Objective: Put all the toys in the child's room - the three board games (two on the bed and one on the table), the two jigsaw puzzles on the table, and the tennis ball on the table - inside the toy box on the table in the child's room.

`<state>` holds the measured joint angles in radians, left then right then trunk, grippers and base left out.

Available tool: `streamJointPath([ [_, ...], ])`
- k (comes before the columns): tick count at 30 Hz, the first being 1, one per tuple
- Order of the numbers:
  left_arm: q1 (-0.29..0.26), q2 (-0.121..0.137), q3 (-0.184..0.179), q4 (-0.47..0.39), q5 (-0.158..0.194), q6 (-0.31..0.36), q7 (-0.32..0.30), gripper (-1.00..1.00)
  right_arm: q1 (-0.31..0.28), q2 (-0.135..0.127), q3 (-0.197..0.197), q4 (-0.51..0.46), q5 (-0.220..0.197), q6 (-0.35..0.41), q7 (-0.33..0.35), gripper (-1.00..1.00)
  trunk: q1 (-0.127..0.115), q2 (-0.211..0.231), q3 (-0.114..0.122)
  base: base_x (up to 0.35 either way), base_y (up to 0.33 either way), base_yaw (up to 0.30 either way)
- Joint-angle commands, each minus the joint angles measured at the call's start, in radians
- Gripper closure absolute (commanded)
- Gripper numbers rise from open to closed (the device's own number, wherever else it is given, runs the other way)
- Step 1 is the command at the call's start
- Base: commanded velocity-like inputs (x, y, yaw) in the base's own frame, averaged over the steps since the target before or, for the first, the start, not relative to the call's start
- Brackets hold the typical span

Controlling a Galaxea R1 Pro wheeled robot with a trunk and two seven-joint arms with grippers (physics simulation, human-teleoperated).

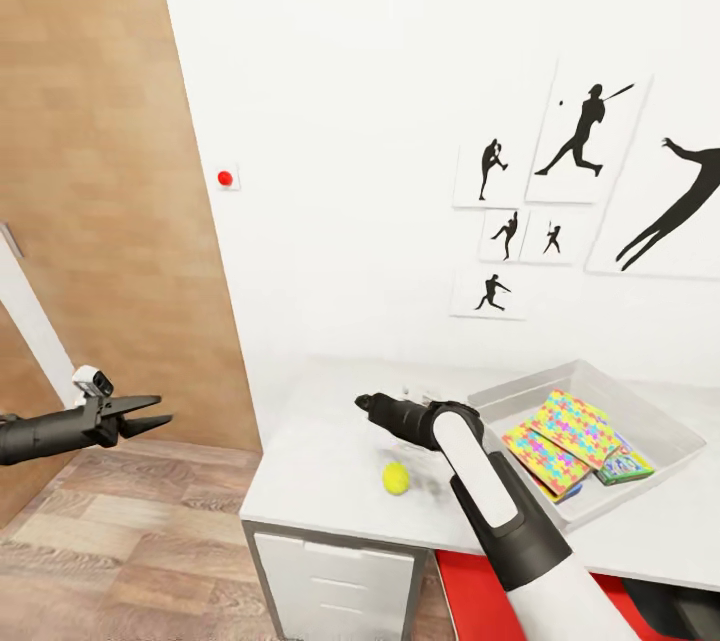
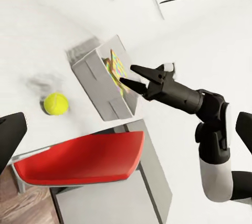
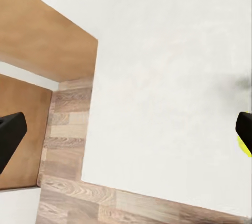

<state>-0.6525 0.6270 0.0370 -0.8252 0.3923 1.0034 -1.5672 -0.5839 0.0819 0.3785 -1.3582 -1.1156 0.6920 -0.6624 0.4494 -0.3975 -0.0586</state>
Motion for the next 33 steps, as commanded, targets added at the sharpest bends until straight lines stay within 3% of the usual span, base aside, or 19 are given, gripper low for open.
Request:
streamJointPath([
  [1, -0.001, 0.001, -0.001, 0.0, 0.0, 0.011, -0.004, -1.0, -0.015, 0.002, 0.0, -0.001, -0.01, 0.005, -0.026, -1.0, 0.001, -0.002, -0.004, 0.0, 0.0, 0.156],
  [6, -0.001, 0.001, 0.0, 0.001, 0.0, 0.011, -0.004, -1.0, -0.119, 0.016, -0.018, 0.0, -0.012, 0.039, -0.169, -1.0, 0.001, -0.002, -0.011, 0.0, 0.0, 0.156],
  [14, -0.001, 0.002, -0.001, 0.001, 0.001, 0.011, -0.004, -1.0, -0.177, 0.018, -0.069, 0.019, -0.012, 0.095, -0.303, -1.0, 0.001, -0.002, -0.023, 0.0, 0.0, 0.156],
  [24, -0.001, 0.0, -0.001, 0.001, 0.0, 0.011, -0.004, -1.0, -0.182, 0.009, -0.074, 0.214, -0.005, 0.097, -0.338, -1.0, 0.001, -0.002, -0.036, 0.0, 0.0, 0.134],
  [33, -0.001, 0.001, 0.0, 0.001, 0.0, 0.011, -0.004, -1.0, -0.171, -0.002, -0.075, 0.239, -0.006, 0.091, -0.325, -1.0, 0.001, -0.002, -0.037, 0.0, 0.0, -0.163],
])
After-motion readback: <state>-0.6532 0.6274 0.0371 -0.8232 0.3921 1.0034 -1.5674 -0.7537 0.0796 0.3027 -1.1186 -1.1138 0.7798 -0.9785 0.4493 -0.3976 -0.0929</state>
